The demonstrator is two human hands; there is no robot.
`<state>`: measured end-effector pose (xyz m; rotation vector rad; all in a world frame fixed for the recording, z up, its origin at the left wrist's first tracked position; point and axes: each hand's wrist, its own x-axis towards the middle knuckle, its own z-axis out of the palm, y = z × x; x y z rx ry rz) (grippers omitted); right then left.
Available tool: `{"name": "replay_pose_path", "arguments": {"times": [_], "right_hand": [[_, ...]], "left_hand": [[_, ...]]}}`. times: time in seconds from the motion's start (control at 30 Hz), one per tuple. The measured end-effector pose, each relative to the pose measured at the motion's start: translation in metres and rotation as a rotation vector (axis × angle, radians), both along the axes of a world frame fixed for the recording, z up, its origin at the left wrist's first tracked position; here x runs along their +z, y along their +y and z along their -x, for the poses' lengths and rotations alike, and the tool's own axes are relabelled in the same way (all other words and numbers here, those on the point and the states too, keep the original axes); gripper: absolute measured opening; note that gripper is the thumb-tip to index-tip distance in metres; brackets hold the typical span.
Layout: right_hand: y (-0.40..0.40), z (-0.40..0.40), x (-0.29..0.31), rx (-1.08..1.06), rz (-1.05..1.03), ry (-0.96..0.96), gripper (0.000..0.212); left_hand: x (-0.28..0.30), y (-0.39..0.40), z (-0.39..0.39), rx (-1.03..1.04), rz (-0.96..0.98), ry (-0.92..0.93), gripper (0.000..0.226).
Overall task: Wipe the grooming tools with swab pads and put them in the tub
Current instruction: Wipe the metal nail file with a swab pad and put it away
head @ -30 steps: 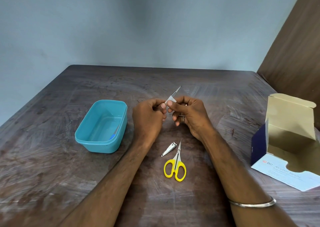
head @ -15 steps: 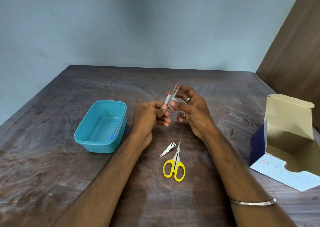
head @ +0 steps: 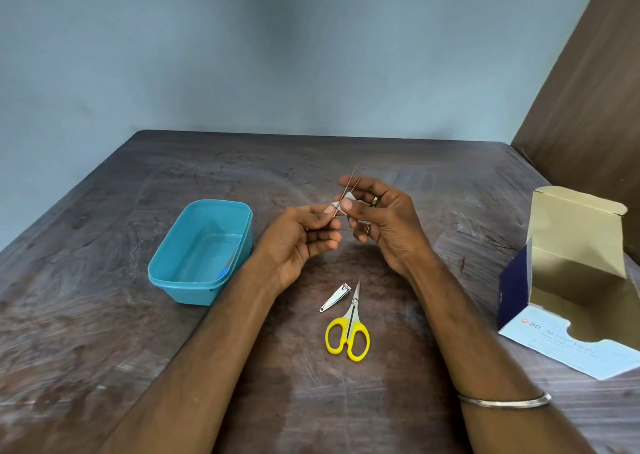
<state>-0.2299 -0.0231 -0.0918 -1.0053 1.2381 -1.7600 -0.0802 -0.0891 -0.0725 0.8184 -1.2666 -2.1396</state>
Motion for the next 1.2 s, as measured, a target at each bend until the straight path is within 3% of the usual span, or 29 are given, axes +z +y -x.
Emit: {"name": "replay_pose_path", "arguments": {"times": [0.17, 0.43, 0.57, 0.83, 1.2], "right_hand": [[-0.003, 0.002, -0.003, -0.167, 0.010, 0.060, 0.028], [-0.005, -0.003, -0.003, -0.186, -0.041, 0.075, 0.019], [-0.003, -0.006, -0.003, -0.168, -0.111, 0.195, 0.020], [-0.001, -0.008, 0.001, -0.157, -0.109, 0.197, 0.013], [-0.003, -0.012, 0.003, -0.226, -0.100, 0.099, 0.011]], "left_hand": [[-0.005, 0.000, 0.005, 0.142, 0.119, -0.025, 0.011], [-0.015, 0.008, 0.012, 0.316, 0.931, -0.327, 0.018], [-0.012, 0.011, 0.009, 0.422, 1.102, -0.404, 0.015], [-0.012, 0.012, 0.011, 0.452, 1.217, -0.489, 0.016], [-0.015, 0.012, 0.014, 0.401, 1.087, -0.469, 0.013]]}}
